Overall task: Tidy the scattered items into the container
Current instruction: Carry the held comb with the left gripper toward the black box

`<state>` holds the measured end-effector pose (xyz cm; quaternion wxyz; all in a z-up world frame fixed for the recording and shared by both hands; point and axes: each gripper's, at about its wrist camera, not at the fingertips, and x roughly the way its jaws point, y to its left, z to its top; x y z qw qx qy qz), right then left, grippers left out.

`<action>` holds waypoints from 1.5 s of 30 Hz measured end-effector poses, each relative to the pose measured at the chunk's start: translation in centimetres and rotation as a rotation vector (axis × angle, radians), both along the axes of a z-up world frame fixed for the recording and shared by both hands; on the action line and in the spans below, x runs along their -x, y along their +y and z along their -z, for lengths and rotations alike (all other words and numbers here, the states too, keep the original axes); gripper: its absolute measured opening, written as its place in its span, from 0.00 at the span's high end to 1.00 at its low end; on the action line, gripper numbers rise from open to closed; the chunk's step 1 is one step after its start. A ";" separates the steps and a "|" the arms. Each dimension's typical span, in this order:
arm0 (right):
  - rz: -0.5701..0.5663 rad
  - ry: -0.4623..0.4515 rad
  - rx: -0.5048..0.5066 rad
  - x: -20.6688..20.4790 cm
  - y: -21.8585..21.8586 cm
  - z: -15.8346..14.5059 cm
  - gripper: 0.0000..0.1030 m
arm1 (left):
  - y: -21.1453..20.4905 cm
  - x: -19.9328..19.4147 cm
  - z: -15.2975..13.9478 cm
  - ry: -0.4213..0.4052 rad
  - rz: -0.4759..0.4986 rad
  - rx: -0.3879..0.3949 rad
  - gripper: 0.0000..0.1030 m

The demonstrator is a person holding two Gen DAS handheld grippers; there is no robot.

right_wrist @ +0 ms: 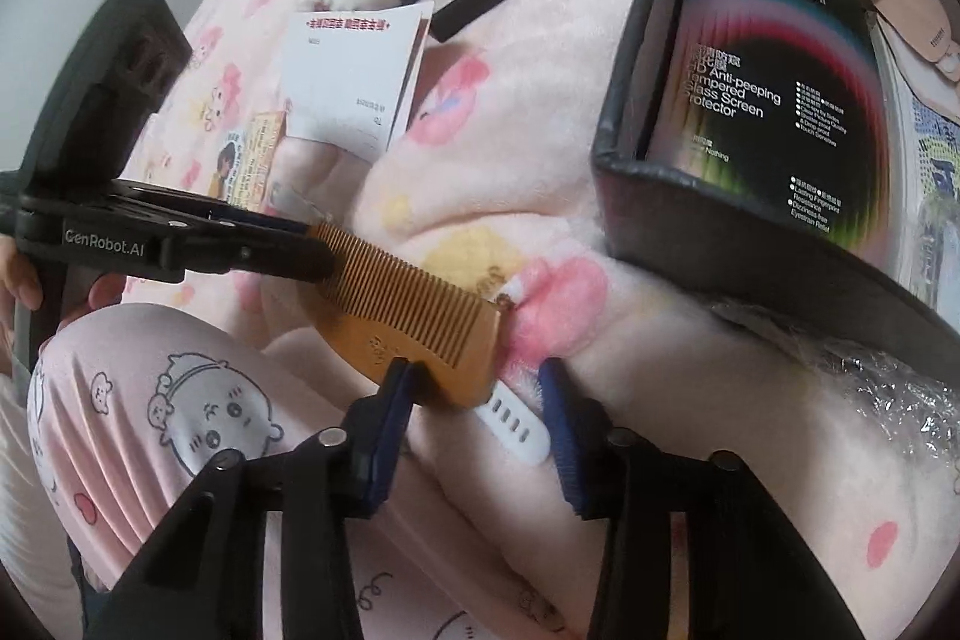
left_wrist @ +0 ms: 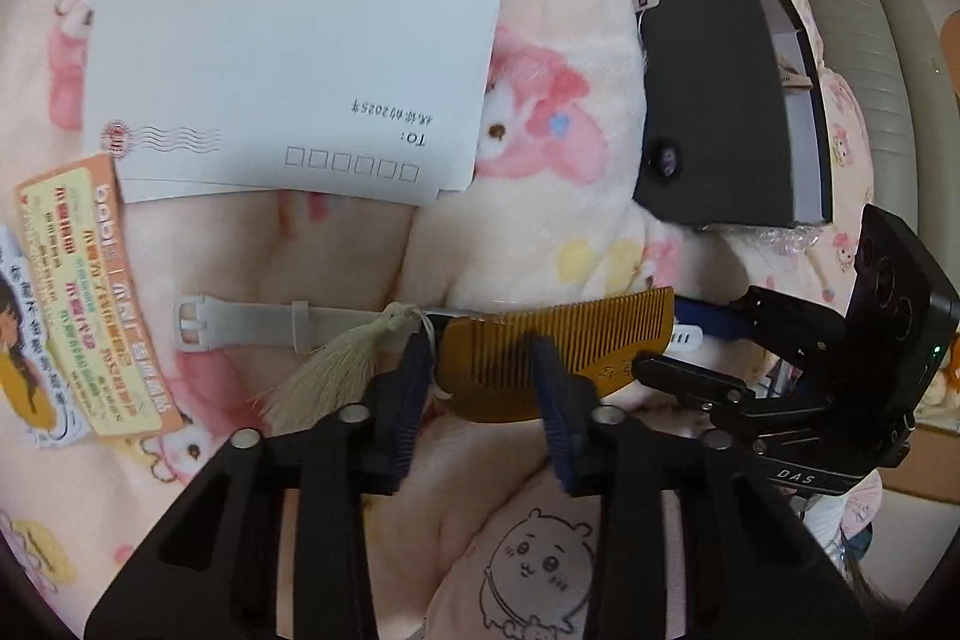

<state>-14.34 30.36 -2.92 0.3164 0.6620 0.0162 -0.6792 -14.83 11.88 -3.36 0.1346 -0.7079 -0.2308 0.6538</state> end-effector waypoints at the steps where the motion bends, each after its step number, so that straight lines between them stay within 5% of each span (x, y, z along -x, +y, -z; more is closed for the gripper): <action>1: 0.001 0.004 0.008 0.0 0.1 -0.2 0.67 | 0.1 -0.1 -0.5 0.008 -0.002 -0.005 0.74; 8: 0.026 0.021 0.023 0.3 0.1 -1.9 0.68 | -0.4 0.4 -2.9 0.063 -0.042 0.071 0.72; 15: 0.067 0.085 0.011 1.0 2.2 -6.7 0.68 | -0.1 1.4 -8.4 0.160 -0.083 0.046 0.71; 28: 0.169 0.167 0.069 2.0 7.5 -14.4 0.68 | 6.9 5.0 -17.5 0.276 -0.078 0.118 0.70; 38: 0.117 0.045 0.041 1.7 7.5 -10.4 0.67 | 7.2 4.5 -13.4 0.225 -0.052 0.106 0.70; 45: 0.193 0.051 -0.031 2.1 7.0 -7.6 0.67 | 5.8 5.5 -7.1 0.147 -0.081 -0.012 0.70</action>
